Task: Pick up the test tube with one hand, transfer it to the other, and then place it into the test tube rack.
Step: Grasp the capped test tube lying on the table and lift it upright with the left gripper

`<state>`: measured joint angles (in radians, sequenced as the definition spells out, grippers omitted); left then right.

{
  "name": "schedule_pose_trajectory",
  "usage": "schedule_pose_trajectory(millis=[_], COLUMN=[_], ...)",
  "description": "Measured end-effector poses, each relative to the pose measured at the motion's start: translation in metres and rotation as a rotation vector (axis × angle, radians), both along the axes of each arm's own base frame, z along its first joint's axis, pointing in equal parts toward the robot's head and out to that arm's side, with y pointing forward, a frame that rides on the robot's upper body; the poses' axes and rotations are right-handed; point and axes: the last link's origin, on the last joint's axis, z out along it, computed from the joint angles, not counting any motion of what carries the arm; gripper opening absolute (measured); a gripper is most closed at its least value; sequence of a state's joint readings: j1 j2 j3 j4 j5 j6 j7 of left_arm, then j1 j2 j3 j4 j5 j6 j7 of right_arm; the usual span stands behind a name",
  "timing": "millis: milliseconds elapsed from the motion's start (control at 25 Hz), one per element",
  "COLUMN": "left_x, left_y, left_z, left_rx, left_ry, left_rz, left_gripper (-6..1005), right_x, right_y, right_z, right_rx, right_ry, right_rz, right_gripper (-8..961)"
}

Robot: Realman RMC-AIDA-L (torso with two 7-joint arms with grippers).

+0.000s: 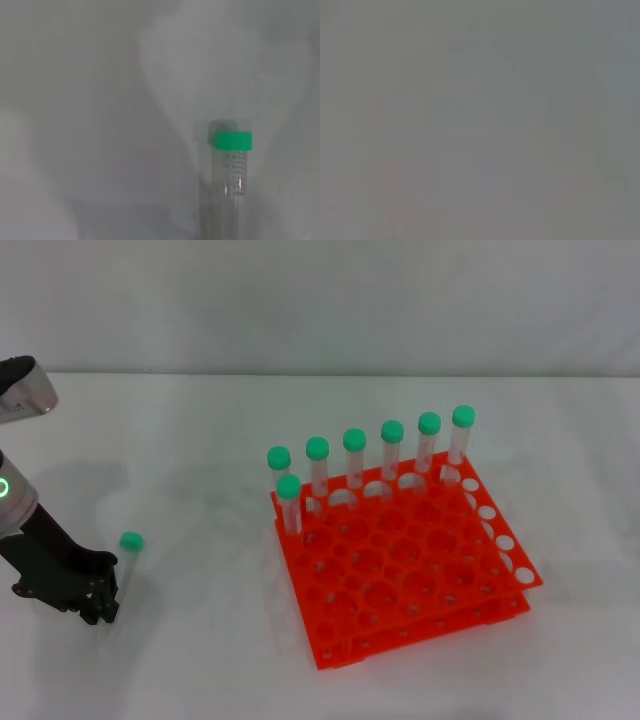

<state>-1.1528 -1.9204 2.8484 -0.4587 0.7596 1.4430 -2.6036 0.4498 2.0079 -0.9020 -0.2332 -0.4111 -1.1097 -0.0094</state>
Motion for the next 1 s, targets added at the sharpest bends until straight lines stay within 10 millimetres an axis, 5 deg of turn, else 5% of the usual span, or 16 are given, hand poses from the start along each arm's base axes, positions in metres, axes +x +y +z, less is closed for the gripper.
schedule_pose_trajectory(millis=[480,1000], left_x=[0.0001,-0.0059], left_y=[0.0007,0.0032], left_z=[-0.0008,0.0017], left_rx=[-0.033,-0.016], left_ry=[0.017,0.069], left_rz=[-0.015,-0.019], left_gripper=[200,467], right_x=[-0.0021,-0.0054], right_y=[0.0016,0.0046], right_z=[-0.0007,-0.0018], right_rx=[0.001,-0.001], right_ry=[-0.003,-0.002], right_rz=[0.004,0.012], right_gripper=[812,811])
